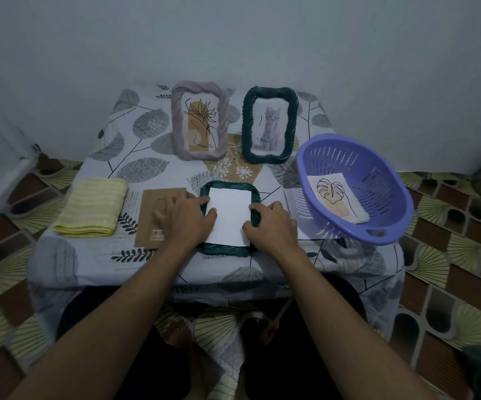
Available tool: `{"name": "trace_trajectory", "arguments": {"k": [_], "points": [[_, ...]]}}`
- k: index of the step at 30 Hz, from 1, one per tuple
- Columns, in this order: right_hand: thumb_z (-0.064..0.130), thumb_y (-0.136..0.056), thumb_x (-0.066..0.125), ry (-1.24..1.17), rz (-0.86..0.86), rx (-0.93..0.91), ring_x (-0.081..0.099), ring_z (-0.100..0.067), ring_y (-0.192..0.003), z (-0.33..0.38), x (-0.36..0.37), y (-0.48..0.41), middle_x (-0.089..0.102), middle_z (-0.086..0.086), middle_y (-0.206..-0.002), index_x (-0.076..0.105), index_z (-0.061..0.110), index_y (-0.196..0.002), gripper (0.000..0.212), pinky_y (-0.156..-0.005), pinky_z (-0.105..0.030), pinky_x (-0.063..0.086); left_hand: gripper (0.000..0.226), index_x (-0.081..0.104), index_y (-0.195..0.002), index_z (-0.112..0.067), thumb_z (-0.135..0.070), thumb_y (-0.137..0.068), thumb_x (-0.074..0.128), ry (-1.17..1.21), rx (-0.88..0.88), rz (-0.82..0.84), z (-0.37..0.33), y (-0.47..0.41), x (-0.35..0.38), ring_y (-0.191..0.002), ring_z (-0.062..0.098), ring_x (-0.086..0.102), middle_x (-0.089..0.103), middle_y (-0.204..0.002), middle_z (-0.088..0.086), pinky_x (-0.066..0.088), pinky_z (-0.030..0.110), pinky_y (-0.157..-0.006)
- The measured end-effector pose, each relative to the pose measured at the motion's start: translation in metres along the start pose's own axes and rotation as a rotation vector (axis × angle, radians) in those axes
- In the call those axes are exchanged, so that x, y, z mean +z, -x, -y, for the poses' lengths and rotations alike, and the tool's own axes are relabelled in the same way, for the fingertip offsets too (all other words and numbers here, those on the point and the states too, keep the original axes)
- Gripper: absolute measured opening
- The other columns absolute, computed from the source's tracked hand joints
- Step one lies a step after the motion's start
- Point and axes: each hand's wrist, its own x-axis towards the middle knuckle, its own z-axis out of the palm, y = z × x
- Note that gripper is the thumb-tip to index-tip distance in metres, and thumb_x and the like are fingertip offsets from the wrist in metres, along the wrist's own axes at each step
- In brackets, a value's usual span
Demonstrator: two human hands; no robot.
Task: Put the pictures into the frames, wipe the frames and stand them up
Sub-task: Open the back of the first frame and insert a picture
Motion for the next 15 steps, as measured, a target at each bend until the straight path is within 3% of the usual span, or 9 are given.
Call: {"name": "trace_trajectory", "arguments": {"k": [10,15], "points": [[0.037,-0.091,0.052,-0.021,-0.006,0.003,0.046,-0.031,-0.124,0.000,0.000,-0.001,0.047,-0.010,-0.133,0.046,0.029,-0.145,0.055,-0.105,-0.044,0.032,0.040,0.062,-0.129,-0.041,-0.051,-0.091,0.053,0.023,-0.015,0.017,-0.002,0.000,-0.005,-0.129,0.030,0.035,0.051,-0.136,0.000,0.023,0.054,-0.105],[0.039,-0.092,0.051,-0.091,-0.047,-0.019,0.049,-0.033,-0.122,0.008,-0.003,0.002,0.046,-0.009,-0.134,0.041,0.031,-0.148,0.057,-0.104,-0.044,0.033,0.036,0.066,-0.124,-0.037,-0.047,-0.091,0.054,0.145,-0.036,-0.077,-0.001,0.004,-0.019,-0.128,0.029,0.037,0.053,-0.132,0.002,0.024,0.050,-0.103]]}}
